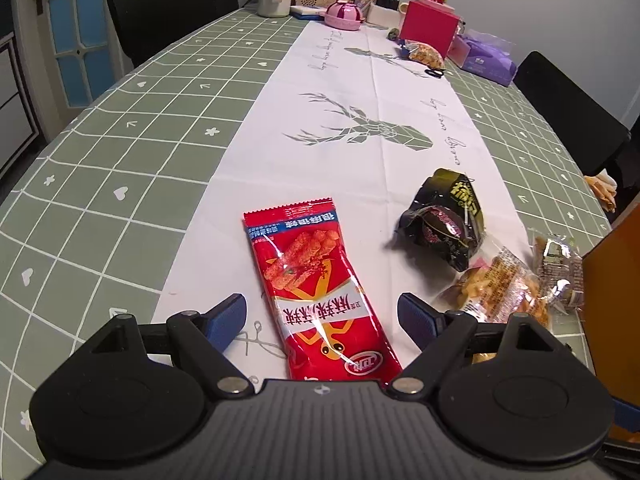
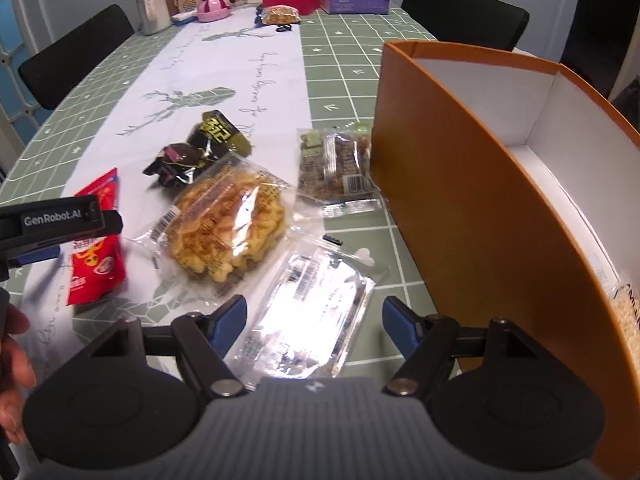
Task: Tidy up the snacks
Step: 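Grasp the red snack bag with the left tool while the right tool grasps the clear bag of white balls, then carry both bags into the orange box and open both tools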
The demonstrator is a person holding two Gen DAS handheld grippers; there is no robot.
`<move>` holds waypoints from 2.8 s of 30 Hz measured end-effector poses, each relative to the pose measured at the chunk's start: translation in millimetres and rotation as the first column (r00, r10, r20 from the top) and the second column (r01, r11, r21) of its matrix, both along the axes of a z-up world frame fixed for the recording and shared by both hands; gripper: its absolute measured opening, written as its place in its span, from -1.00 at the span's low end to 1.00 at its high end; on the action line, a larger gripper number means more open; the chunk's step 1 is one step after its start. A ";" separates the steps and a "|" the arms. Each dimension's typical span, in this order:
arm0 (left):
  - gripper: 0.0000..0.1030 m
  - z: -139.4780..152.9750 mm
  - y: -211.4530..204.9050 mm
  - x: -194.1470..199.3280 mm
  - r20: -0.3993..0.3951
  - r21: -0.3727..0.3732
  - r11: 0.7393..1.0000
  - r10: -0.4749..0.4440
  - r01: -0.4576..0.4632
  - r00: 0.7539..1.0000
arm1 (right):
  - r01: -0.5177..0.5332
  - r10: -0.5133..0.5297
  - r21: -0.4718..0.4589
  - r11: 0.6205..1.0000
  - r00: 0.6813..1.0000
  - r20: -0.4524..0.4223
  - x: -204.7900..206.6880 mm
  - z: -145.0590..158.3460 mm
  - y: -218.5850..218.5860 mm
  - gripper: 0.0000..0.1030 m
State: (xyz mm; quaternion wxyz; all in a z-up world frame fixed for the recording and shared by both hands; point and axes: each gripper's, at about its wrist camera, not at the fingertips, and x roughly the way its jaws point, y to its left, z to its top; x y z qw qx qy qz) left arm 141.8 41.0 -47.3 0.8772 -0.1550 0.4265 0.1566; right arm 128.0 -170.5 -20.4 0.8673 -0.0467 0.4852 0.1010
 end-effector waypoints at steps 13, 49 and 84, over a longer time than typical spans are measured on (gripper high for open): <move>0.85 -10.1 -16.0 4.5 -0.042 0.151 0.987 -0.057 0.062 0.997 | 0.008 -0.008 -0.011 1.000 1.000 -0.010 5.4 -16.4 3.5 0.50; 0.08 39.3 -17.0 -52.7 0.069 0.066 0.973 -0.224 0.220 0.972 | -0.153 0.154 0.194 0.969 0.988 0.011 -5.6 36.4 -11.5 0.18; 0.06 126.3 -168.7 -41.5 0.243 0.104 0.867 -0.498 0.488 0.833 | -0.077 -0.003 0.291 0.953 0.964 0.264 -17.1 131.2 -150.5 0.18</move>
